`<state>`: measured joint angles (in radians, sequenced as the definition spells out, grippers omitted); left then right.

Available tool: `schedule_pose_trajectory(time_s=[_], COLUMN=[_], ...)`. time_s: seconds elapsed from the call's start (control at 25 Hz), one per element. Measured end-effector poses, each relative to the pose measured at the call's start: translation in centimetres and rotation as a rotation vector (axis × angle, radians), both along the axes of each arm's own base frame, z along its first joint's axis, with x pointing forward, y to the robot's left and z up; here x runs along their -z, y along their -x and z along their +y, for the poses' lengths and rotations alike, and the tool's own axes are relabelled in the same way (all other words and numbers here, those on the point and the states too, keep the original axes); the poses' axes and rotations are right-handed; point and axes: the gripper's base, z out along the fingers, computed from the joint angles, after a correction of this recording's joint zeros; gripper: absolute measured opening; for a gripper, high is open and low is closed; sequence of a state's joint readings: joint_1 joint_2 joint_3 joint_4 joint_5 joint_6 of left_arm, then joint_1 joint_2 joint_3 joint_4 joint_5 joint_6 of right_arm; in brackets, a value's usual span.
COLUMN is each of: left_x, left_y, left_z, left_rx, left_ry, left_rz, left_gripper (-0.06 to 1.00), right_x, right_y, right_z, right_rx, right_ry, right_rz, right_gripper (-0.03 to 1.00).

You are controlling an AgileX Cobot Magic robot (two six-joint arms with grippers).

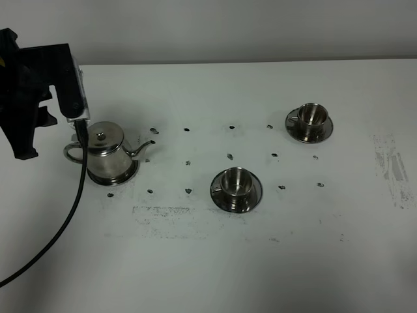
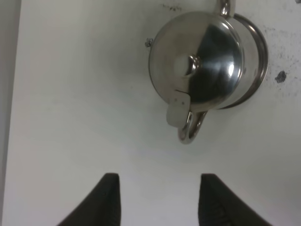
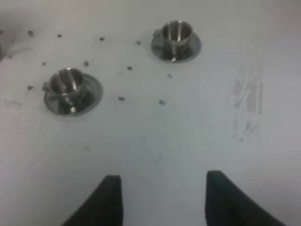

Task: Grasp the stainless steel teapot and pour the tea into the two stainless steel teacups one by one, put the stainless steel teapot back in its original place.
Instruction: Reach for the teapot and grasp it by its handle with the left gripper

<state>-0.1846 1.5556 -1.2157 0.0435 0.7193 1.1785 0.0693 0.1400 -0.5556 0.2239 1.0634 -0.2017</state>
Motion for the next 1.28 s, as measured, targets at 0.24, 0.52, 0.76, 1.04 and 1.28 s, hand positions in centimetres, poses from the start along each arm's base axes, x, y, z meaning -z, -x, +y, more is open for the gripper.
schedule_pose_trajectory(time_s=[0.24, 0.52, 0.76, 1.04, 1.28], left_x=[0.0, 0.0, 0.0, 0.0, 0.0], left_y=[-0.1, -0.1, -0.2, -0.2, -0.3], left_z=[0.0, 0.0, 0.0, -0.1, -0.2], left_rx=[0.004, 0.005, 0.006, 0.002, 0.001], left_ry=[0.000, 0.000, 0.001, 0.007, 0.019], left_rz=[-0.010, -0.015, -0.018, -0.019, -0.021], left_gripper=[0.31, 0.30, 0.30, 0.30, 0.30], right_x=[1.1, 1.4, 1.4, 1.4, 1.4], right_y=[0.8, 2.1, 2.2, 2.2, 2.2], right_z=[-0.5, -0.8, -0.7, -0.5, -0.5], right_rx=[0.048, 0.100, 0.110, 0.121, 0.121], right_ry=[0.013, -0.027, -0.038, -0.061, -0.062], right_rz=[0.020, -0.036, -0.038, -0.036, -0.035], right_gripper=[0.35, 0.31, 0.28, 0.25, 0.24])
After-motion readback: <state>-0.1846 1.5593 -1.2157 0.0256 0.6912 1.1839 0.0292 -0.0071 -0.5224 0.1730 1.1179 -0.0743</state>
